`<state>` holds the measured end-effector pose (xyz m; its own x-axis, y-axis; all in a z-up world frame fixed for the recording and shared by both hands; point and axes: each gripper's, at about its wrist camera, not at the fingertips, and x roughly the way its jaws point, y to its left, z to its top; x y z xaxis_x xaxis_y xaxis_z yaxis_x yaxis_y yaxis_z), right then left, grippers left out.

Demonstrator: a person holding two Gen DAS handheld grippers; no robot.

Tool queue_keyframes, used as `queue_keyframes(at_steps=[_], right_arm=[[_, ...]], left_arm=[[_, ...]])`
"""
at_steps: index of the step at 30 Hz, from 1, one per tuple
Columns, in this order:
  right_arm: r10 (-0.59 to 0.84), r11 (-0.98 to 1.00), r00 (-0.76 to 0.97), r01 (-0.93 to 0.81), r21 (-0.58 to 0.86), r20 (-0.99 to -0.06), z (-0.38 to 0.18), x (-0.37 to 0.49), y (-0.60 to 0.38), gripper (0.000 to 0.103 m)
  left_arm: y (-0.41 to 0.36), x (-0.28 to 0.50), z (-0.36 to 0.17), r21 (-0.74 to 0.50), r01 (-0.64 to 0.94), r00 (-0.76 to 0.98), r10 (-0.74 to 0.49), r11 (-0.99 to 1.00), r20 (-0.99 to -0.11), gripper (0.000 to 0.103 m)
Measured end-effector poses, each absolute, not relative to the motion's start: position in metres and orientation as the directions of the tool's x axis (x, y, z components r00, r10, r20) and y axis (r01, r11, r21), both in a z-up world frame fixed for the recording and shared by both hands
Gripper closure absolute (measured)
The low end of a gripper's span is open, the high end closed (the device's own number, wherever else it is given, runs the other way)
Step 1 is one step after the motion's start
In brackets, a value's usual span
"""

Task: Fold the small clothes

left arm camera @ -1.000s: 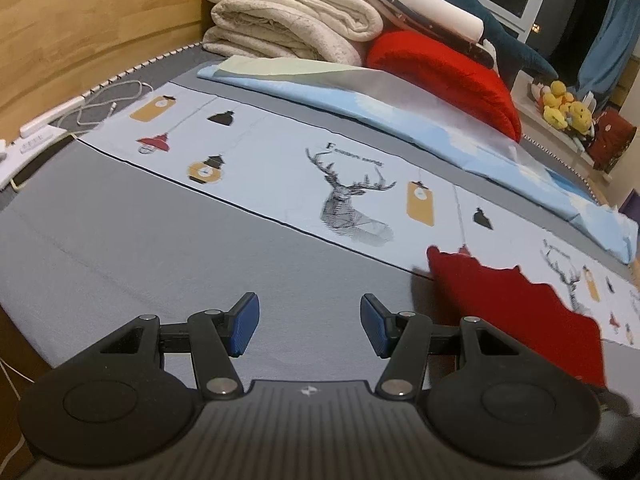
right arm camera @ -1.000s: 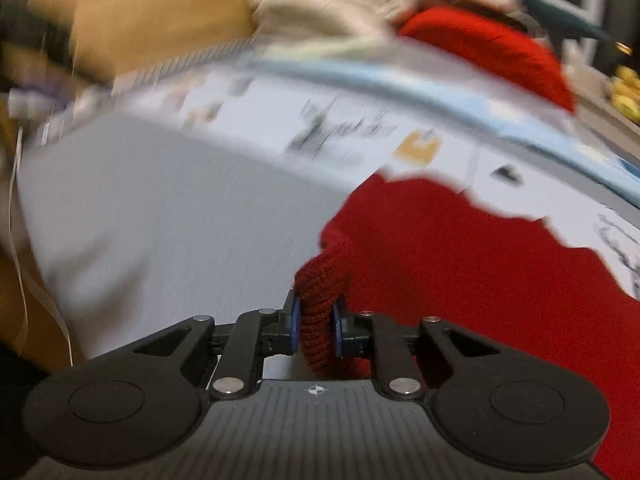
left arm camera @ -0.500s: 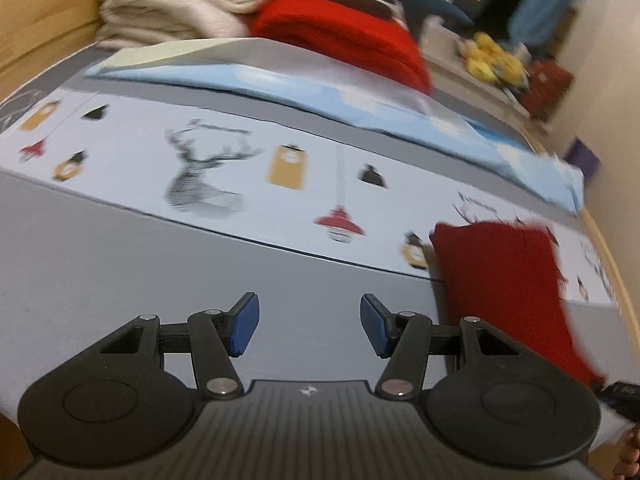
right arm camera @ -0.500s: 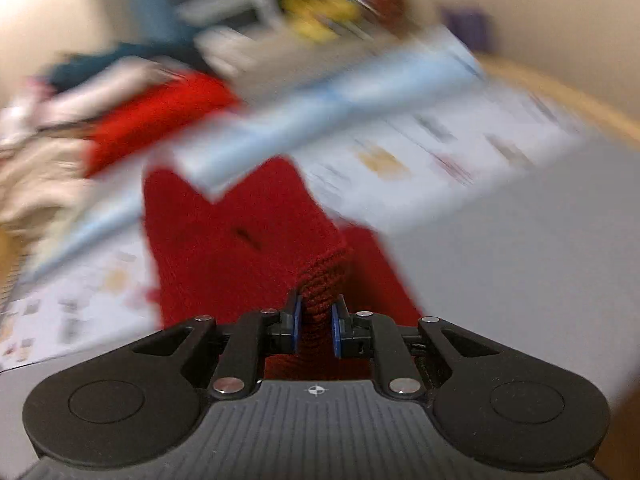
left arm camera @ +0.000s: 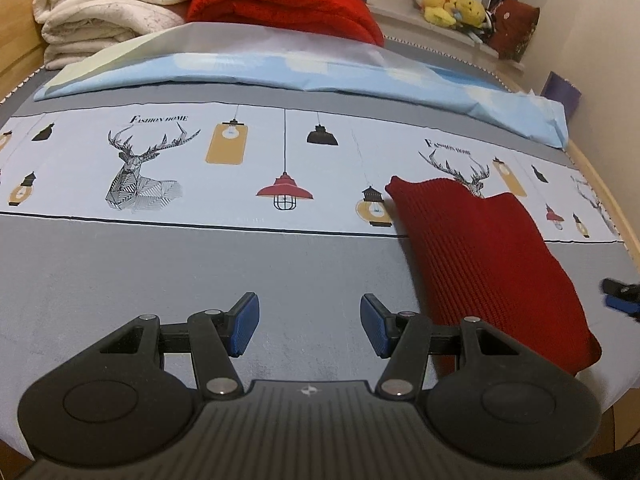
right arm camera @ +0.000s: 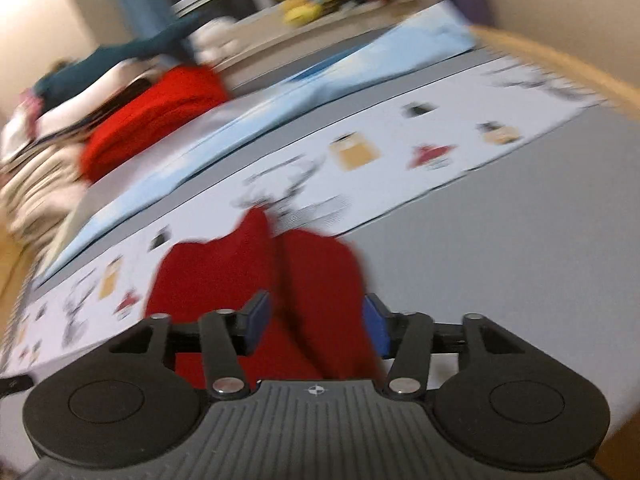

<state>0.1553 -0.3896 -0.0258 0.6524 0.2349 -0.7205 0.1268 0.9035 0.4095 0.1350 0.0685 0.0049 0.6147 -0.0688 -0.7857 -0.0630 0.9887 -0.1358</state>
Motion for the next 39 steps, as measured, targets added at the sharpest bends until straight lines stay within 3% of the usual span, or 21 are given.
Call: queue_keyframes(at_steps=[3, 5, 14, 16, 17, 21, 24, 25, 27, 30, 32, 35, 37, 39], right_arm=[[0.303, 0.891, 0.613, 0.090, 0.445, -0.730, -0.052, 0.172, -0.374, 0.046], [0.280, 0.902, 0.553, 0.129, 0.413, -0.785, -0.067, 0.179, -0.369, 0.049], [0.360, 0.874, 0.532, 0.096, 0.477, -0.766, -0.078, 0.196, -0.357, 0.049], [0.354, 0.886, 0.516, 0.083, 0.456, -0.780, -0.079, 0.192, -0.351, 0.064], [0.359, 0.886, 0.510, 0.078, 0.458, -0.782, -0.080, 0.188, -0.348, 0.082], [0.343, 0.894, 0.602, 0.027, 0.448, -0.721, -0.060, 0.173, -0.349, 0.087], [0.376, 0.802, 0.730, 0.053, 0.595, -0.571, -0.034, 0.155, -0.378, 0.087], [0.360, 0.793, 0.742, 0.076, 0.605, -0.565, -0.031, 0.149, -0.387, 0.087], [0.296, 0.855, 0.677, 0.127, 0.503, -0.674, -0.041, 0.150, -0.390, 0.087], [0.264, 0.915, 0.382, 0.192, 0.355, -0.886, -0.094, 0.157, -0.381, 0.081], [0.265, 0.915, 0.395, 0.186, 0.359, -0.880, -0.092, 0.159, -0.381, 0.078], [0.269, 0.892, 0.474, 0.205, 0.402, -0.839, -0.079, 0.156, -0.388, 0.062], [0.291, 0.845, 0.539, 0.243, 0.477, -0.791, -0.073, 0.154, -0.397, 0.062], [0.270, 0.826, 0.572, 0.275, 0.491, -0.774, -0.070, 0.154, -0.404, 0.051]], left_arm=[[0.066, 0.139, 0.001, -0.134, -0.065, 0.603, -0.068, 0.989, -0.795, 0.042], [0.062, 0.142, -0.001, -0.133, -0.061, 0.597, -0.070, 0.989, -0.799, 0.042], [0.043, 0.153, -0.009, -0.140, -0.059, 0.585, -0.080, 0.988, -0.807, 0.042], [0.039, 0.154, -0.012, -0.137, -0.052, 0.580, -0.082, 0.989, -0.811, 0.042], [0.036, 0.155, -0.013, -0.137, -0.049, 0.578, -0.083, 0.989, -0.812, 0.042], [0.028, 0.156, -0.017, -0.147, -0.043, 0.572, -0.096, 0.988, -0.814, 0.042], [0.021, 0.157, -0.020, -0.163, -0.041, 0.568, -0.112, 0.986, -0.815, 0.042], [0.017, 0.157, -0.021, -0.168, -0.034, 0.567, -0.119, 0.985, -0.815, 0.042], [0.010, 0.158, -0.024, -0.170, -0.022, 0.560, -0.129, 0.985, -0.819, 0.042], [-0.003, 0.161, -0.032, -0.197, 0.000, 0.538, -0.166, 0.980, -0.826, 0.042], [-0.011, 0.164, -0.038, -0.252, 0.003, 0.516, -0.217, 0.968, -0.829, 0.041], [-0.018, 0.171, -0.048, -0.381, -0.007, 0.491, -0.329, 0.925, -0.807, 0.034], [-0.021, 0.176, -0.054, -0.455, -0.027, 0.486, -0.386, 0.890, -0.784, 0.031], [-0.024, 0.182, -0.060, -0.507, -0.054, 0.485, -0.421, 0.860, -0.766, 0.025]])
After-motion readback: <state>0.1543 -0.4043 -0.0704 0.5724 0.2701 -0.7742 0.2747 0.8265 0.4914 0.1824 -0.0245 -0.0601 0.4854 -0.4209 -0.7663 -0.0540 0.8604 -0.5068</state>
